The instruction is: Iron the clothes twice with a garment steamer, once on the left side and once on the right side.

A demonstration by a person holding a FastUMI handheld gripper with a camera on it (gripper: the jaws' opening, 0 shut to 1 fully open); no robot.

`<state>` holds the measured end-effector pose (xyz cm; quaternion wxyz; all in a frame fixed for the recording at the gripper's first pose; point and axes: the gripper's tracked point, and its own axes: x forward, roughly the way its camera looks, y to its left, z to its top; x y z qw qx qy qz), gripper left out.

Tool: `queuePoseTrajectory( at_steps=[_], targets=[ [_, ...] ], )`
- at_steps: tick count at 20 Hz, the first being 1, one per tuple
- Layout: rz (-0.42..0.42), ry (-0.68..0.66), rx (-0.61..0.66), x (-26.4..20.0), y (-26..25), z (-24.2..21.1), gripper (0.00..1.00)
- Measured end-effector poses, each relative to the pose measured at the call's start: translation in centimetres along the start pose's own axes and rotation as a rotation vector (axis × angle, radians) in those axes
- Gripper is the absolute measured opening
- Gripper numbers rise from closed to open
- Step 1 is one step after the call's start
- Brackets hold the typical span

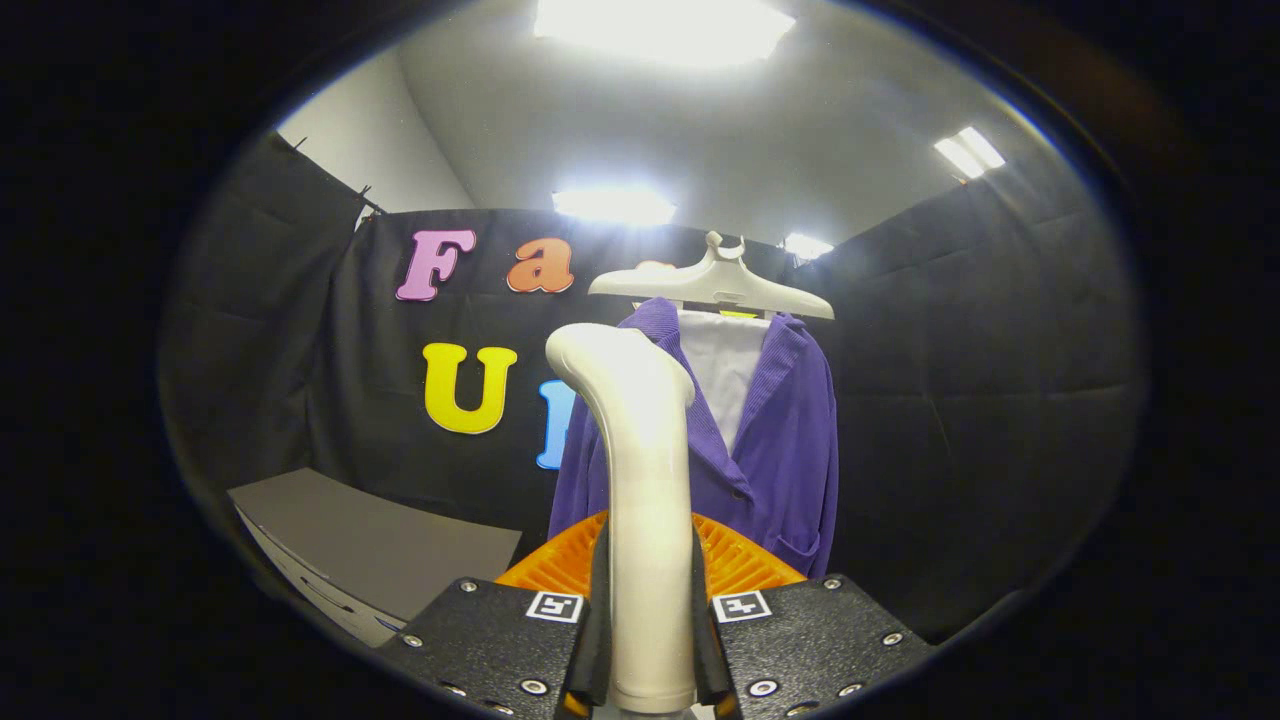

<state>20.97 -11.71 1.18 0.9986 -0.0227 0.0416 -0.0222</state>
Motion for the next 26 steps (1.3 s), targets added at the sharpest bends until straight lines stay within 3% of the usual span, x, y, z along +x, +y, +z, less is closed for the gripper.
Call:
queuePoseTrajectory(
  at_steps=[6, 15, 26],
  targets=[
    [-0.079, -0.022, -0.029, 4.5, -0.5, 0.6, 0.33],
    [-0.184, 0.020, -0.069, 11.5, -0.5, -2.0, 0.33],
    [-0.227, 0.102, -0.153, 11.8, 0.0, -8.3, 0.33]
  ],
)
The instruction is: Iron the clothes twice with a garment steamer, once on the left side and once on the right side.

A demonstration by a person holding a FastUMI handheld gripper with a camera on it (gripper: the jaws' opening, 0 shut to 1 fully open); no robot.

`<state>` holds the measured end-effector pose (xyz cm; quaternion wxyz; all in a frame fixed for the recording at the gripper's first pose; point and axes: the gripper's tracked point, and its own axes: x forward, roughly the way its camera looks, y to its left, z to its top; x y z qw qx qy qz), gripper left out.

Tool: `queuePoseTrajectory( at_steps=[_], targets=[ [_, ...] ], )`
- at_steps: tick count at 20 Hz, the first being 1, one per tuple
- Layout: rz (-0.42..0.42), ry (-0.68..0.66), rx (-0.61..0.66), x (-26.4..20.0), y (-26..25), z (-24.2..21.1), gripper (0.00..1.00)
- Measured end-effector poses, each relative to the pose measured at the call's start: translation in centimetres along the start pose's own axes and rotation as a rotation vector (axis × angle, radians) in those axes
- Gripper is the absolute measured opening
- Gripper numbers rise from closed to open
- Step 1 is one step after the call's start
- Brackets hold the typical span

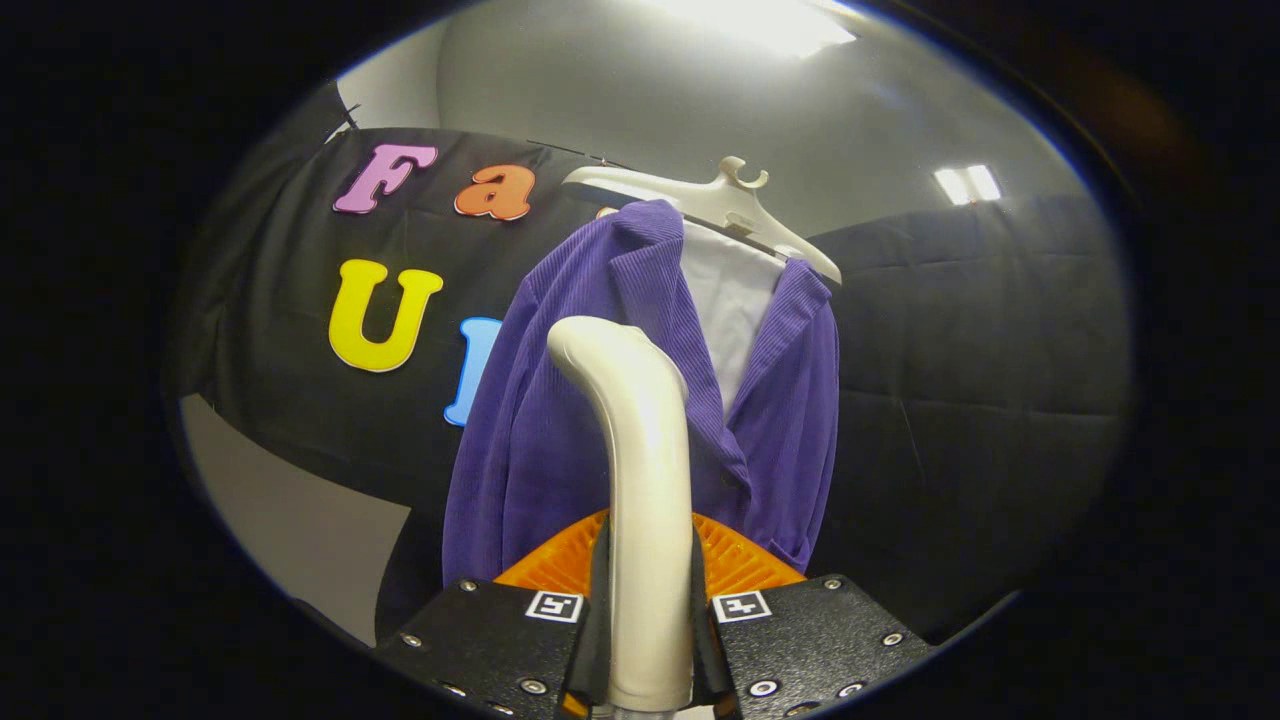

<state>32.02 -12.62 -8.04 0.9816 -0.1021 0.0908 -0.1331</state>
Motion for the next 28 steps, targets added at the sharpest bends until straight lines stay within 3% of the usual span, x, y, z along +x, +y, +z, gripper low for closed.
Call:
queuePoseTrajectory(
  at_steps=[16, 28],
  targets=[
    [0.027, 0.183, -0.061, -2.3, 2.0, -12.1, 0.33],
    [0.045, 0.278, -0.091, -4.6, 2.5, -17.5, 0.33]
  ],
)
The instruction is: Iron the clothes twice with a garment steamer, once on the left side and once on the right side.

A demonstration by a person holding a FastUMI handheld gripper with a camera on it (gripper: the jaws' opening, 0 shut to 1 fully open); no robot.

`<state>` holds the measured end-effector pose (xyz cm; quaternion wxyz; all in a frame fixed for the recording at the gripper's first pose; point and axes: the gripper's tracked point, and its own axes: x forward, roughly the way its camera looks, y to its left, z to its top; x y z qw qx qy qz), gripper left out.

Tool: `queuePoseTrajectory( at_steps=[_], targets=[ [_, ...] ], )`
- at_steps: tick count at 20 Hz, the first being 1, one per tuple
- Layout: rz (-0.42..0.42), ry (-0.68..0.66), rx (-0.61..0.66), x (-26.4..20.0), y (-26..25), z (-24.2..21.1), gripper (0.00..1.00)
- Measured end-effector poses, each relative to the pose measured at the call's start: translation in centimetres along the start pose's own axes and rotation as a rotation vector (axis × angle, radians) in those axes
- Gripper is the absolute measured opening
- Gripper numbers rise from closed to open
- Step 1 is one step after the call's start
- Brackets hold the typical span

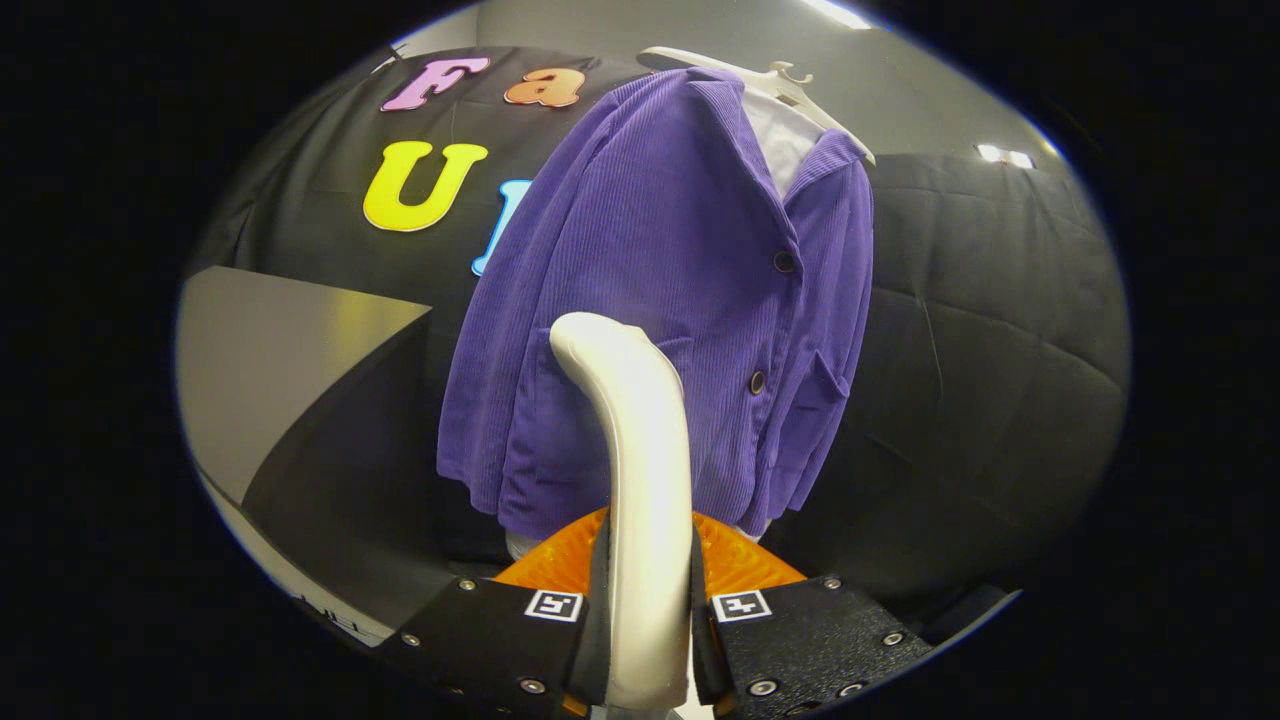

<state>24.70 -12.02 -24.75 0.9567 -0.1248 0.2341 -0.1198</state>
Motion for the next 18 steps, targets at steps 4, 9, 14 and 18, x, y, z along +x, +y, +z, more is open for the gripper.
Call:
queuePoseTrajectory(
  at_steps=[4, 9, 14, 18],
  targets=[
    [0.003, 0.006, 0.006, -1.2, -0.4, -0.5, 0.33],
    [0.005, -0.018, 0.041, -3.6, -2.2, 0.7, 0.33],
    [-0.001, -0.038, 0.044, -6.8, -5.0, 1.4, 0.33],
    [-0.046, -0.040, 0.033, -8.2, -8.2, 2.2, 0.33]
  ],
)
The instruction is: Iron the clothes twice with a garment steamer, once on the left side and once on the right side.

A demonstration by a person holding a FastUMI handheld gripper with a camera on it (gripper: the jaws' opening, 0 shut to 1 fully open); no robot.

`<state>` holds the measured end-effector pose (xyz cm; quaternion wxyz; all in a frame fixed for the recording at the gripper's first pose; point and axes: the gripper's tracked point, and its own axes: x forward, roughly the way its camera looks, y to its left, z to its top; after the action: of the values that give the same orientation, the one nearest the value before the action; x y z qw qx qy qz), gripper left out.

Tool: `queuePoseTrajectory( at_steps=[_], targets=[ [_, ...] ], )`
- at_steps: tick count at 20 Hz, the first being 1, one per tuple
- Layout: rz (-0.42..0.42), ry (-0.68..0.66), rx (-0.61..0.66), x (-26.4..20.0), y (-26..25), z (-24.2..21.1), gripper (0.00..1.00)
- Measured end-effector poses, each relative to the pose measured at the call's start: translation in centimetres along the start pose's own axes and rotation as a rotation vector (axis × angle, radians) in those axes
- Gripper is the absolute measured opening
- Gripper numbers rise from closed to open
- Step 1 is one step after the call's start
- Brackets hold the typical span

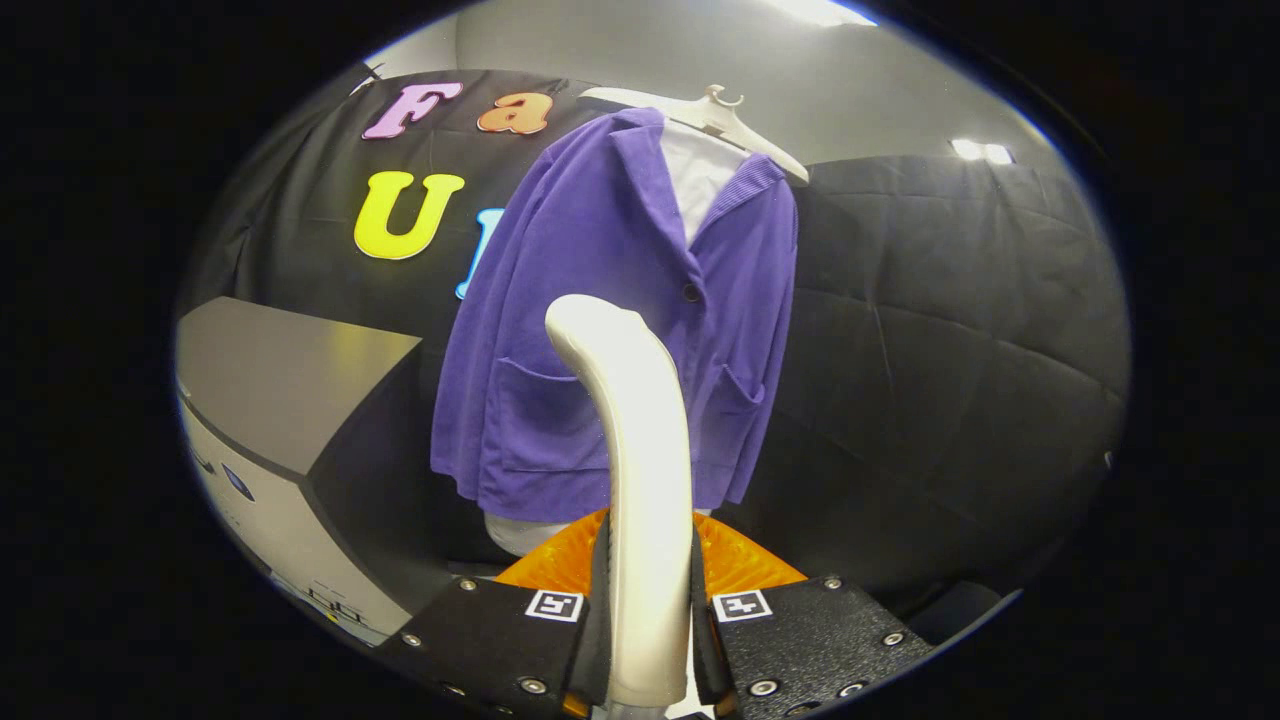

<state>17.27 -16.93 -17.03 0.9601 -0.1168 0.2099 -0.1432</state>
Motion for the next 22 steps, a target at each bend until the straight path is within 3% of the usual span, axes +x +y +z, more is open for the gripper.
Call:
queuePoseTrajectory(
  at_steps=[15, 22],
  targets=[
    [-0.138, -0.104, 0.081, 1.2, -8.0, 9.3, 0.32],
    [-0.204, -0.217, 0.116, 3.4, -10.6, 17.0, 0.33]
  ],
)
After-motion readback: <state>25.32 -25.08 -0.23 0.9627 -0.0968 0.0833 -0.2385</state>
